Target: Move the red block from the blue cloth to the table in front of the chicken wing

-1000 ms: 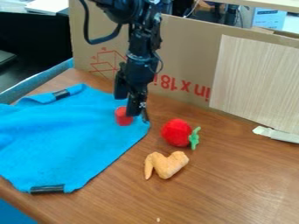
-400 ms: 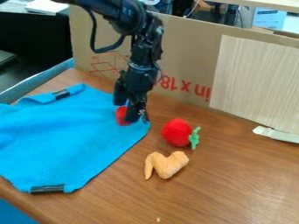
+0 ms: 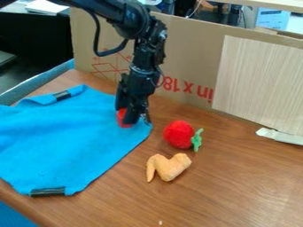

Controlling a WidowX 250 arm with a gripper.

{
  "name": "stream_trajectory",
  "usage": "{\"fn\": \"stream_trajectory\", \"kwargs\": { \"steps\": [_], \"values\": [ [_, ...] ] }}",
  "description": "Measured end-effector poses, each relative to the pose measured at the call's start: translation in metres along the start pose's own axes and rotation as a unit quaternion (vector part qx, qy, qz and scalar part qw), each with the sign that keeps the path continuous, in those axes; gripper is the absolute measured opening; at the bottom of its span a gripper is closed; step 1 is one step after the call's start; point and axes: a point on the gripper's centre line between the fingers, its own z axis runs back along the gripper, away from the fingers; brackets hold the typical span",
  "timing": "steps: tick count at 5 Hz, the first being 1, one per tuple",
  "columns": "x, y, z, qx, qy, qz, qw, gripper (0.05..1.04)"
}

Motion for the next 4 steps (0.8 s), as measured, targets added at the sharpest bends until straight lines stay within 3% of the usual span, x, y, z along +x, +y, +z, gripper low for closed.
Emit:
{"fn": "stream_trajectory", "kwargs": {
  "steps": [2, 3, 4],
  "values": [
    [-0.007, -0.012, 0.007, -0.009, -0.010, -0.009, 0.9999, 0.617],
    [-0.019, -0.022, 0.042, -0.014, -0.046, -0.010, 0.9988, 0.617],
    [-0.032, -0.049, 0.060, 0.000, -0.069, -0.040, 0.9968, 0.617]
  ]
}}
